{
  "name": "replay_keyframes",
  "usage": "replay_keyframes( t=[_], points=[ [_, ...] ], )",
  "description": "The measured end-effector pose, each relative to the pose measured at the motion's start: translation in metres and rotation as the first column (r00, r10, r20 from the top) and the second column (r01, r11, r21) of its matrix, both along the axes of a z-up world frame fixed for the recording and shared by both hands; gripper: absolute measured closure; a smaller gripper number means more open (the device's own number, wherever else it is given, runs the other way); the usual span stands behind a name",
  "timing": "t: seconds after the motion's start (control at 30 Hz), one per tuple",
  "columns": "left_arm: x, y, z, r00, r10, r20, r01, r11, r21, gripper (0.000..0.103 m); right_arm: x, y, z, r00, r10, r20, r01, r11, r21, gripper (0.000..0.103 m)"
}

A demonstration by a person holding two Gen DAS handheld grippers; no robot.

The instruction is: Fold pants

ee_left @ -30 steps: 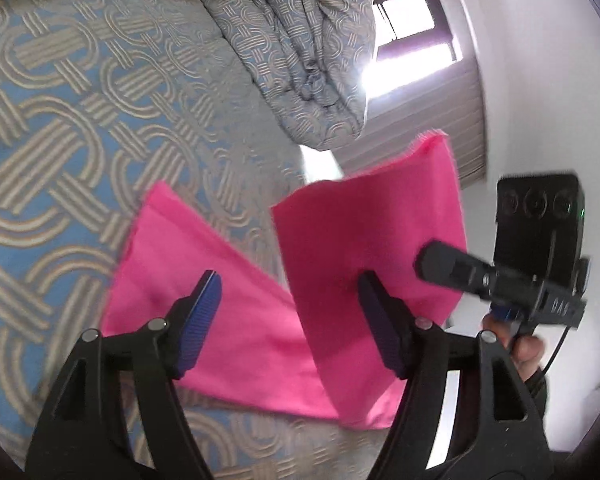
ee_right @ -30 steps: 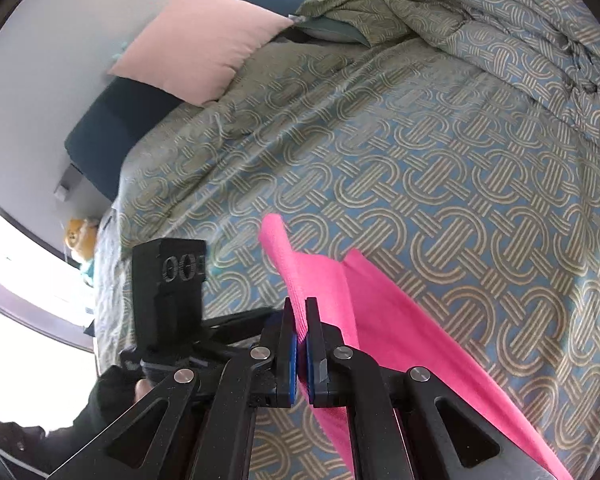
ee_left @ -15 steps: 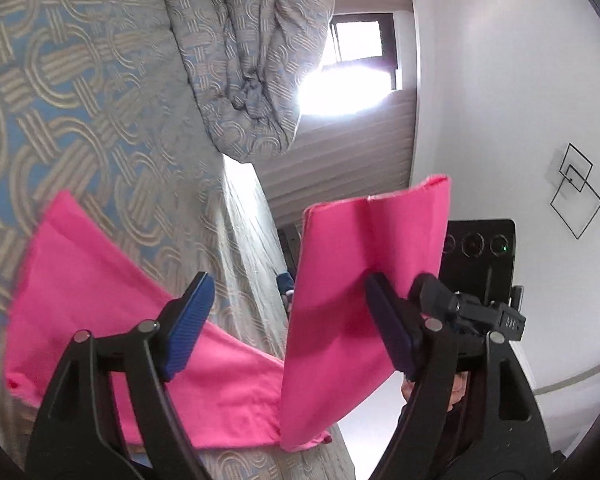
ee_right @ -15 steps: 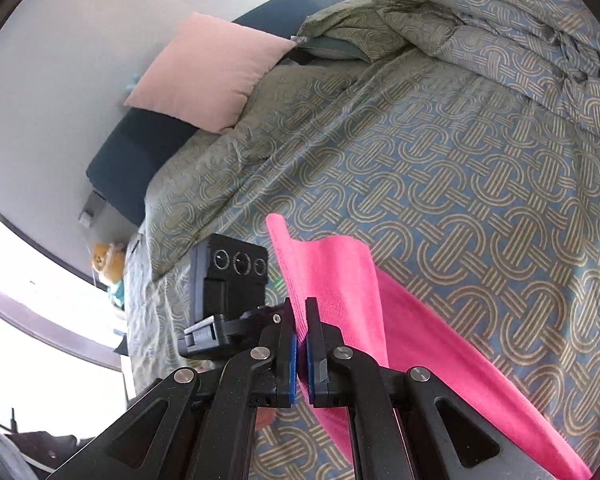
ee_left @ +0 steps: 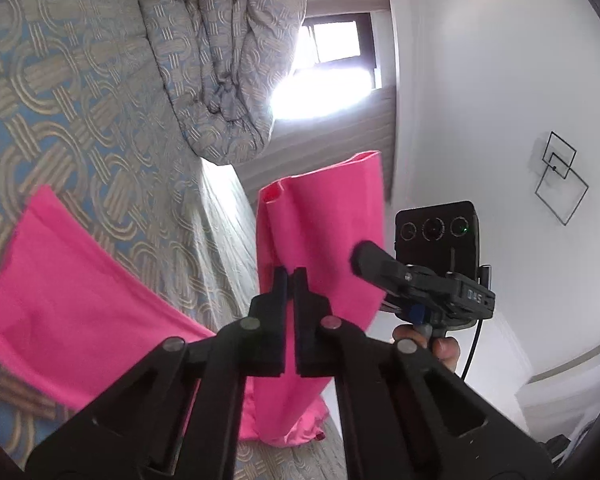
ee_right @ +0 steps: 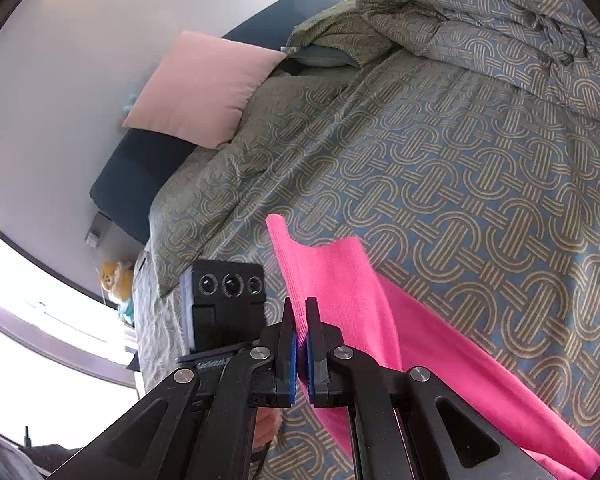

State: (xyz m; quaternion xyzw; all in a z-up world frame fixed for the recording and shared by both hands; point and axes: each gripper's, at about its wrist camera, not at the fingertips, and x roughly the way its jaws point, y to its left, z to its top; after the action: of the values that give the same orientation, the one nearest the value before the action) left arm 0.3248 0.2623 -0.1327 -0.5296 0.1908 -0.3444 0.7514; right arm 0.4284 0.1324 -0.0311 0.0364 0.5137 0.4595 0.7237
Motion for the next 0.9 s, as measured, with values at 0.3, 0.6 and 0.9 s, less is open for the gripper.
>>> replay_keyframes(
  t=[0.3,0.6,0.9],
  points=[
    [-0.046,0.012,0.032,0.967,0.245,-0.071,-0.216,0.935,0.282,0.101,0.009,0.018,-0.018,0.999,-0.003,0.036,0.006,0.997,-0.073,0.101],
    [-0.071,0.010,0.015,0.906,0.403,-0.132,-0.317,0.850,0.420,0.101,0.023,0.048,-0.070,0.997,0.062,0.035,-0.054,0.979,-0.198,0.101],
    [-0.061,0.018,-0.010,0.940,0.306,-0.152,-0.257,0.927,0.273,0.032,0.017,0.037,-0.062,0.996,0.084,0.006,-0.083,0.990,-0.113,0.101]
  ],
)
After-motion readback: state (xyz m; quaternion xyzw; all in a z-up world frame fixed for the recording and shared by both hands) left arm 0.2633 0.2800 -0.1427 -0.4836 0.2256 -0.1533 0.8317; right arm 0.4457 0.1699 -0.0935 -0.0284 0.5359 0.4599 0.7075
